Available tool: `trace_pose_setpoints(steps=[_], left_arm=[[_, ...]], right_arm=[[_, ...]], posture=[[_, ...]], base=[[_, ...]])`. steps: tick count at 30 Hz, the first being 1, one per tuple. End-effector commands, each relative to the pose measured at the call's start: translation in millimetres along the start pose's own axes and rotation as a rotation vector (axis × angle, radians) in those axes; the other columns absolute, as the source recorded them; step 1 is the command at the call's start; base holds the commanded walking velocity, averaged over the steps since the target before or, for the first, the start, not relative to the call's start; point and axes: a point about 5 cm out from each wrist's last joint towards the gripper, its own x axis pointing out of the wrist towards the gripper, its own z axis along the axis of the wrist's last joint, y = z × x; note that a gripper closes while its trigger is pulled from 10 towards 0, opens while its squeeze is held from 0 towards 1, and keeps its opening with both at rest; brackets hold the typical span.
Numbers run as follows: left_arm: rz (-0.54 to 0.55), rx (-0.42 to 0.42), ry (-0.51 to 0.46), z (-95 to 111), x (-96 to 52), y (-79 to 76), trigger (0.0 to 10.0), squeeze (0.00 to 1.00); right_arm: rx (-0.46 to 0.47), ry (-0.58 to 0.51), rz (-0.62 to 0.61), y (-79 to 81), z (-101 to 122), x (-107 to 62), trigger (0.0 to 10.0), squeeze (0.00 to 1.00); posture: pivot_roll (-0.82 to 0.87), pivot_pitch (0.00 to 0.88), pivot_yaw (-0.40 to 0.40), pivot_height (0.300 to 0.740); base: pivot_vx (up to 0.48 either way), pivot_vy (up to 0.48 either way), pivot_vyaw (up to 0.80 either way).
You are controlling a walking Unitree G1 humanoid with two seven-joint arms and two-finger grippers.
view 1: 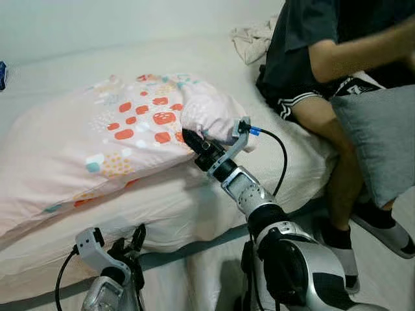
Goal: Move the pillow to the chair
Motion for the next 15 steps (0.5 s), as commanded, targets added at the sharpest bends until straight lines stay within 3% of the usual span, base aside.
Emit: trace_pose_setpoints(steps=[1,9,15], left_arm=[[0.027,0.02,-0.071,16,4.1,4.0,10.0,0.0],[0.136,0.039,-0.04,15,1.1,17.5,10.0,0.0],[0.145,0.033,-0.059,16,0.5,19.1,10.0,0.0]], right_arm=[[-0.014,0.0,0.068,9.7,5,8.1,0.0,0.0],[0.014,-0.063,0.125,17.3,19,13.1,0.0,0.0],[0.032,-0.078,0.199,25.4,22,15.7,0.0,0.0]], posture=[[0.03,0.068,-0.047,0.548],[0.03,0.056,-0.054,0.586],[0.03,0.058,-0.062,0.609]], base=[[0.0,0.0,0.0],[0.0,0.0,0.0],[0.0,0.0,0.0]])
